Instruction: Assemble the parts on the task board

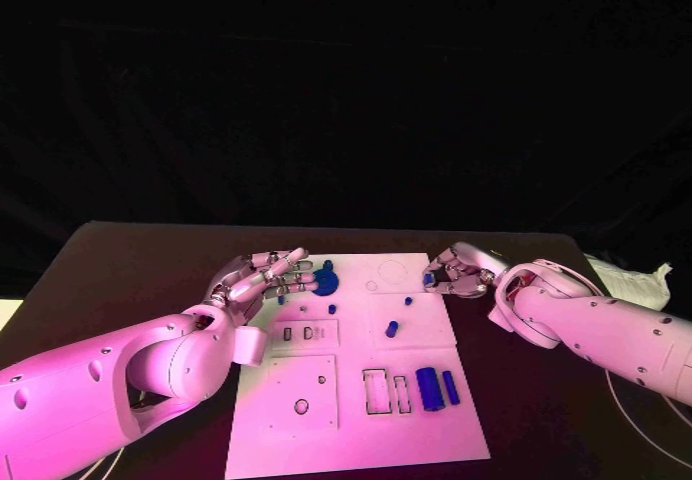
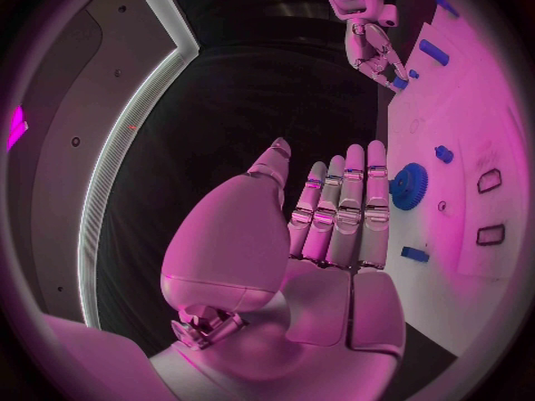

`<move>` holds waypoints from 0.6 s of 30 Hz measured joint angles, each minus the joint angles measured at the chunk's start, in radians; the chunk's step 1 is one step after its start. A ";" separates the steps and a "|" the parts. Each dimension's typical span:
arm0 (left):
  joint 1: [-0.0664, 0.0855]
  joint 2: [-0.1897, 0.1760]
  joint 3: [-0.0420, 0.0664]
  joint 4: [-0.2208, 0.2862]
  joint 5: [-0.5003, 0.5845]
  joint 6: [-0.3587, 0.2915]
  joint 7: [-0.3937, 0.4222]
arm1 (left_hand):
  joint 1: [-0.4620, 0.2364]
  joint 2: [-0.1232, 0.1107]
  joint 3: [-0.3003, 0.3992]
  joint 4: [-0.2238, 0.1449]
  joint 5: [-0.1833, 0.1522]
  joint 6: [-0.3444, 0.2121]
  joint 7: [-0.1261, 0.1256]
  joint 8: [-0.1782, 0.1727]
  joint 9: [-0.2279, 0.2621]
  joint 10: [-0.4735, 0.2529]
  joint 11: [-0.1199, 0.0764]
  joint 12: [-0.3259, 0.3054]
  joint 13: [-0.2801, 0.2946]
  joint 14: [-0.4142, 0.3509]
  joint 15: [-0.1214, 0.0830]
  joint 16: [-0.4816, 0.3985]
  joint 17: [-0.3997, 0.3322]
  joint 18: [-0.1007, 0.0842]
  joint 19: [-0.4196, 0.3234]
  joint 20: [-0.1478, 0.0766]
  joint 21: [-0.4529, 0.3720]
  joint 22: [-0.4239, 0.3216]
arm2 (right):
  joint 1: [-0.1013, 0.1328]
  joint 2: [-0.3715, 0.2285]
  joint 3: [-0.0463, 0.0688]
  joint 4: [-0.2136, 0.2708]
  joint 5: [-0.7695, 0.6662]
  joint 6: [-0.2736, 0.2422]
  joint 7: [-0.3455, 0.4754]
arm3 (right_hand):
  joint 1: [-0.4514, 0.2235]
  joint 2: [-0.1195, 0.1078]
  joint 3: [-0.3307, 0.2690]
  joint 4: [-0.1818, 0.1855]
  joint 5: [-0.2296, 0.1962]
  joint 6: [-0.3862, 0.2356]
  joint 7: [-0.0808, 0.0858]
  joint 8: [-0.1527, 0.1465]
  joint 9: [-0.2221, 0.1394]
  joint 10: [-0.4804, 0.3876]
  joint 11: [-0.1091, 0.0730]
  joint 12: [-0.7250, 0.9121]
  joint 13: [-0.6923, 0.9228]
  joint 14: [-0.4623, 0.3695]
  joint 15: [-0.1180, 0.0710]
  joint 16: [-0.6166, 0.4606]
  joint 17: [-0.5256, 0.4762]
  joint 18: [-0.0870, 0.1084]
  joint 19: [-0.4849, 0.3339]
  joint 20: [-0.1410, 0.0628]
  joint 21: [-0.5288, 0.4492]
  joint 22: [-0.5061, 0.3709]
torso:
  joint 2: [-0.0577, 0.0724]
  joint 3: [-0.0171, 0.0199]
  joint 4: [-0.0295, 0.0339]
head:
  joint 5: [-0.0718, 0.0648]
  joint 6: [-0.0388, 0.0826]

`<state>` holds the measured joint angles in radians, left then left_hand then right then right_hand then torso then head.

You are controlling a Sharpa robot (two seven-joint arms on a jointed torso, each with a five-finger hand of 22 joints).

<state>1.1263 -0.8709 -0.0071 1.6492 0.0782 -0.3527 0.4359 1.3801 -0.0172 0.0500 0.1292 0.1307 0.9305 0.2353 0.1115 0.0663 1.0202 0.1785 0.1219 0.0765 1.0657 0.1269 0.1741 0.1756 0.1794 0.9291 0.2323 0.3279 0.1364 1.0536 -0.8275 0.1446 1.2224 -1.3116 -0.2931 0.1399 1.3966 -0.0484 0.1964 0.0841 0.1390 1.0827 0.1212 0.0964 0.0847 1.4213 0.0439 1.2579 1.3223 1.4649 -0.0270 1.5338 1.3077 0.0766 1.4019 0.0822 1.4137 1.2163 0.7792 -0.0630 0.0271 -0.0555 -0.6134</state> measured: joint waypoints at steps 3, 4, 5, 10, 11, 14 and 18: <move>0.000 0.000 0.000 0.000 0.000 0.000 0.000 | 0.000 0.000 0.000 0.000 0.000 0.000 0.000 0.000 0.000 0.000 0.000 0.000 0.000 0.000 0.000 0.000 0.000 0.000 0.000 0.000 0.000 0.000 | 0.000 0.004 0.000 -0.005 -0.002 0.001 -0.002 | 0.002 0.002 0.000 0.000 0.000 0.000 0.000 0.000 0.000 0.000 0.000 0.000 0.005 0.000 0.000 0.000 0.000 0.000 0.000 0.000 0.000 0.000 | 0.000 0.0000 0.0001 | -0.001 -0.001; 0.000 0.000 0.000 0.000 0.000 0.000 0.000 | 0.000 0.000 0.000 0.000 0.000 0.000 0.000 0.000 0.000 0.000 0.000 0.000 0.000 0.000 0.000 0.000 0.000 0.000 0.000 0.000 0.000 0.000 | 0.000 0.005 0.000 -0.007 -0.002 0.001 -0.002 | 0.002 0.002 0.000 0.000 0.000 0.000 0.000 0.000 0.000 0.000 0.000 0.000 0.006 0.000 0.000 0.000 0.000 0.000 0.000 0.000 0.000 0.000 | 0.000 0.0000 0.0001 | -0.001 -0.002; 0.000 0.000 0.000 0.000 0.000 0.000 0.000 | 0.000 0.000 0.000 0.000 0.000 0.000 0.000 0.000 0.000 0.000 0.000 0.000 0.000 0.000 0.000 0.000 0.000 0.000 0.000 0.000 0.000 0.000 | 0.000 0.007 0.000 -0.009 -0.002 0.002 -0.003 | 0.002 0.002 0.001 -0.001 0.000 0.000 0.000 0.000 0.000 0.000 0.000 0.000 0.006 0.000 0.000 0.000 0.000 0.000 0.000 0.000 0.000 0.000 | 0.000 0.0000 0.0002 | -0.001 -0.002; 0.000 0.000 0.000 0.000 0.000 0.001 -0.001 | 0.000 0.000 0.000 0.000 0.000 0.000 0.000 0.000 0.000 0.000 0.000 0.000 0.000 0.000 0.000 0.000 0.000 0.000 0.000 0.000 0.000 0.000 | 0.000 0.014 0.001 -0.013 -0.005 0.000 -0.007 | 0.002 0.003 0.012 -0.006 0.000 0.017 -0.006 0.004 0.000 -0.002 -0.002 0.000 0.006 0.003 -0.004 0.000 0.000 0.000 0.004 -0.004 0.004 0.002 | 0.000 0.0002 0.0007 | -0.001 -0.004; 0.000 0.000 0.000 0.000 0.000 0.001 -0.001 | 0.000 0.000 0.000 0.000 0.000 0.000 0.000 0.000 0.000 0.000 0.000 0.000 0.000 0.000 0.000 0.000 0.000 0.000 0.000 0.000 0.000 0.000 | 0.000 0.014 0.001 -0.012 -0.005 -0.002 -0.008 | 0.000 0.008 0.014 -0.008 -0.002 0.022 -0.007 0.008 0.000 -0.003 -0.004 0.000 0.006 0.001 -0.007 0.000 0.000 0.000 0.004 -0.004 0.004 0.002 | 0.000 0.0002 0.0008 | 0.000 -0.004; 0.000 0.000 0.000 -0.001 0.000 0.001 -0.001 | 0.000 0.000 0.000 0.000 0.000 0.000 0.000 0.000 0.000 0.000 0.000 0.000 0.000 0.000 0.000 0.000 0.000 0.000 0.000 0.000 0.000 0.000 | 0.000 0.015 0.000 -0.007 -0.008 -0.011 -0.011 | 0.003 0.016 0.031 -0.017 -0.027 0.036 -0.014 0.012 0.000 -0.003 -0.004 0.001 0.006 0.002 -0.013 0.000 0.000 0.000 0.005 -0.013 0.004 0.005 | 0.000 0.0002 0.0007 | 0.000 -0.005; 0.000 0.000 0.000 -0.001 0.000 0.002 -0.001 | 0.000 0.000 0.000 0.000 0.000 0.000 0.000 0.000 0.000 0.000 0.000 0.000 0.000 0.000 0.000 0.000 0.000 0.000 0.000 0.000 0.000 0.000 | -0.001 0.014 0.000 0.008 -0.011 -0.030 -0.016 | -0.002 0.020 0.048 -0.026 -0.036 0.040 -0.011 0.020 0.001 -0.007 -0.007 0.004 0.003 -0.001 -0.019 0.004 0.000 0.000 0.007 -0.018 0.004 0.008 | 0.000 0.0001 0.0006 | 0.001 -0.005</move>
<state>1.1263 -0.8707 -0.0071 1.6485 0.0785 -0.3512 0.4348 1.3801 -0.0172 0.0500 0.1292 0.1307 0.9305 0.2353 0.1115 0.0663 1.0202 0.1785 0.1219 0.0765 1.0657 0.1269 0.1741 0.1754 0.1794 0.9291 0.2323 0.3279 0.1365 1.0524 -0.8138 0.1442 1.2304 -1.3229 -0.3228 0.1238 1.3950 -0.0284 0.2449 0.0577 0.1028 1.1224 0.1105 0.1165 0.0857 1.4147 0.0365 1.2615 1.3257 1.4639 -0.0461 1.5378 1.3076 0.0766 1.4088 0.0642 1.4175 1.2239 0.7787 -0.0629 0.0277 -0.0546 -0.6188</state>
